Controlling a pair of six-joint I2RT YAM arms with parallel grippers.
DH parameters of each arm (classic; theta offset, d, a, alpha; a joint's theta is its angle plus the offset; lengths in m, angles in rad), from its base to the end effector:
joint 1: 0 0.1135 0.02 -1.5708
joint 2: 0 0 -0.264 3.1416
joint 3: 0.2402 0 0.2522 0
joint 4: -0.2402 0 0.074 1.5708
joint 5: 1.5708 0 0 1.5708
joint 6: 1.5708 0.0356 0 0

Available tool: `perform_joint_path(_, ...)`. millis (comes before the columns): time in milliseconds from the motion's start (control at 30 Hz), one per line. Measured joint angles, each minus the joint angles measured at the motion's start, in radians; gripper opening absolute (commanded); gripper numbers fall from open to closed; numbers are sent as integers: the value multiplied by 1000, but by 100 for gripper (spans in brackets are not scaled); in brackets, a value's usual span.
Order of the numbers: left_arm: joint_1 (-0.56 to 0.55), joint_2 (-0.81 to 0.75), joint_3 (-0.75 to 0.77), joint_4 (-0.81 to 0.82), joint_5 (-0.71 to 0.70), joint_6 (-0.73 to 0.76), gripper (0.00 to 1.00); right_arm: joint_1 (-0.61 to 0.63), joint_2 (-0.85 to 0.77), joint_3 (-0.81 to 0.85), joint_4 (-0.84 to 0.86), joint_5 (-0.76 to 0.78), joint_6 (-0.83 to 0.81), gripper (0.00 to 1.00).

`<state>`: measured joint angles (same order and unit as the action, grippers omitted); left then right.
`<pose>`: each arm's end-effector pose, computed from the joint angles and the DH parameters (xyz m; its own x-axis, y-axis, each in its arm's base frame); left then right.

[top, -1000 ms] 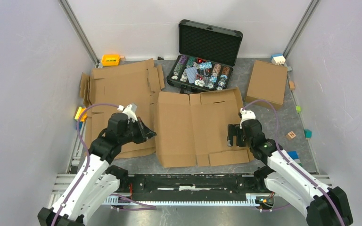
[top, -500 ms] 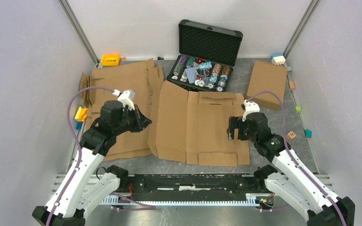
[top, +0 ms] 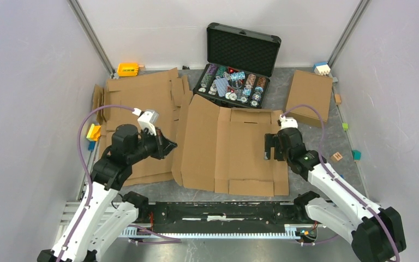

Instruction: Fold the paper box

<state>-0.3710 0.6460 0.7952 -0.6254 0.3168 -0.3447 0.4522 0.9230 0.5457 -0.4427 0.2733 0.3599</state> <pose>0.1249 -0.0605 0.3187 -0.6057 -0.1089 -0.7882 0.4227 0.7952 -0.4347 0.1701 0.0719 0.2104 -0.7054 0.0344 -0.7080 -0.0071 0.9984 0.0556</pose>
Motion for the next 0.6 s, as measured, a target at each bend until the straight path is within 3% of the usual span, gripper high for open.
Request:
perform_joint_path(200,0,54,0,0,7,7,2,-83,-21,-38,38,-11,4,98)
perform_joint_path(433,0,86,0,-8,6,6,2,-209,-22,-89,100,-179,-6,98)
perform_joint_path(600,0,86,0,-8,2,6,2,-274,-23,-119,91,-216,-7,98)
